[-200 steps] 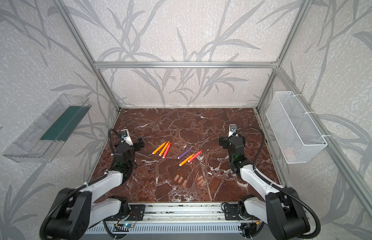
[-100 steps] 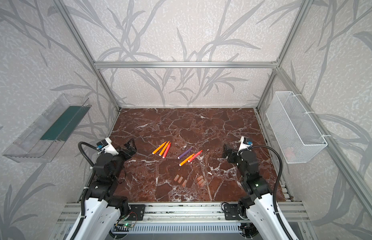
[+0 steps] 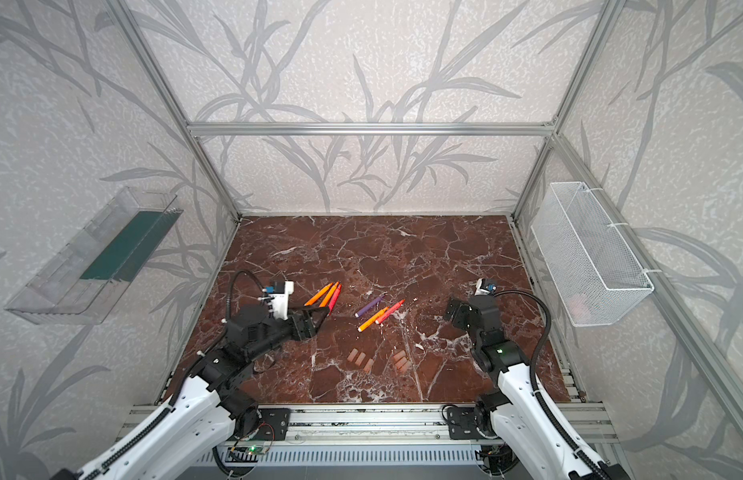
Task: Insert the pens into the pen caps
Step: 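Reach the left gripper over the markers and lower onto the pink marker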
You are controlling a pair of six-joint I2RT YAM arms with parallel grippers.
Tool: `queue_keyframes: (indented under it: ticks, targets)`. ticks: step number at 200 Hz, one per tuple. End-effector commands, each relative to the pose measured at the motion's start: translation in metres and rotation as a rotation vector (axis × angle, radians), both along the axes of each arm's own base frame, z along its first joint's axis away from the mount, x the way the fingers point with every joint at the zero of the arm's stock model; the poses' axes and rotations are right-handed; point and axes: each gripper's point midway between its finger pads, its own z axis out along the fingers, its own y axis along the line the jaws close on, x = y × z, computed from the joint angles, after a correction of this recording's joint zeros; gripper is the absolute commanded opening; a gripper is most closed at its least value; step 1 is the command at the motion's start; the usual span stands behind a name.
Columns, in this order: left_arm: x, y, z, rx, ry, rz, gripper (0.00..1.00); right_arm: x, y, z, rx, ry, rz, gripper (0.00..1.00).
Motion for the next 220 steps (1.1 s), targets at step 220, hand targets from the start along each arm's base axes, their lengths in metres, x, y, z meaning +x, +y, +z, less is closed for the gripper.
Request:
queue_keyframes:
  ticks: [220]
  targets:
    - [0.058, -0.163, -0.125, 0.862, 0.103, -0.105, 0.58, 0.019, 0.008, -0.026, 0.041, 0.046, -0.004, 0.91]
